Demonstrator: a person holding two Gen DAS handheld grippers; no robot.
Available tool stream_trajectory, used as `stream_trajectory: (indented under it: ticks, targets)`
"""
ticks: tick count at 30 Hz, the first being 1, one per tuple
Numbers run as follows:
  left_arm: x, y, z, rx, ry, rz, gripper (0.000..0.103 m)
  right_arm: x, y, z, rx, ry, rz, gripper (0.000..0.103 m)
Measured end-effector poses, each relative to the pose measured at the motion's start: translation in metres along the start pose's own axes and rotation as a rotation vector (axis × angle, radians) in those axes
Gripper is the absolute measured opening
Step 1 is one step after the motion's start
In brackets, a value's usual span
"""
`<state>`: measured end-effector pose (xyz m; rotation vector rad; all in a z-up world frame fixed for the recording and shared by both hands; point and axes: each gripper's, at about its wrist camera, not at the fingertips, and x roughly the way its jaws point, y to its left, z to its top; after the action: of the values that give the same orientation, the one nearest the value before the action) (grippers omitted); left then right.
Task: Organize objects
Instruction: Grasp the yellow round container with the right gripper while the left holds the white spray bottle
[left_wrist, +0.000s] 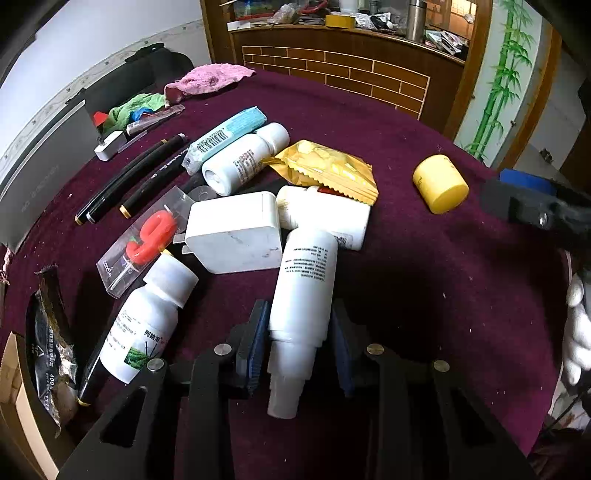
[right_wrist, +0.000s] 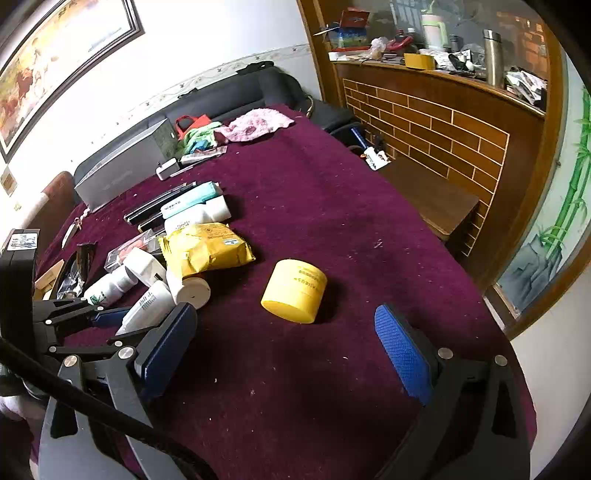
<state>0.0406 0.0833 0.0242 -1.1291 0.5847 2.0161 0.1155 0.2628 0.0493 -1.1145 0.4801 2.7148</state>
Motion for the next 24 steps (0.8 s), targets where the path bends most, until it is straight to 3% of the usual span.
stream_trajectory:
  ticks: [8,9,16,24]
  targets:
    - [0.008,-0.008,0.013,-0.030,-0.045,0.066,0.028,0.003,0.011,0.000,-0.019,0.021,0.008,0.098]
    - [0.008,-0.004,0.014,-0.050,-0.043,0.056,0.025,0.002,0.012,0.001,-0.022,0.020,0.008,0.098]
    - [-0.032,0.015,-0.012,-0.217,-0.126,-0.008,0.025,0.001,0.009,0.008,-0.040,0.025,0.020,0.098]
    - [-0.066,0.030,-0.035,-0.299,-0.189,-0.010,0.025,0.013,-0.019,0.019,-0.011,0.059,-0.034,0.098]
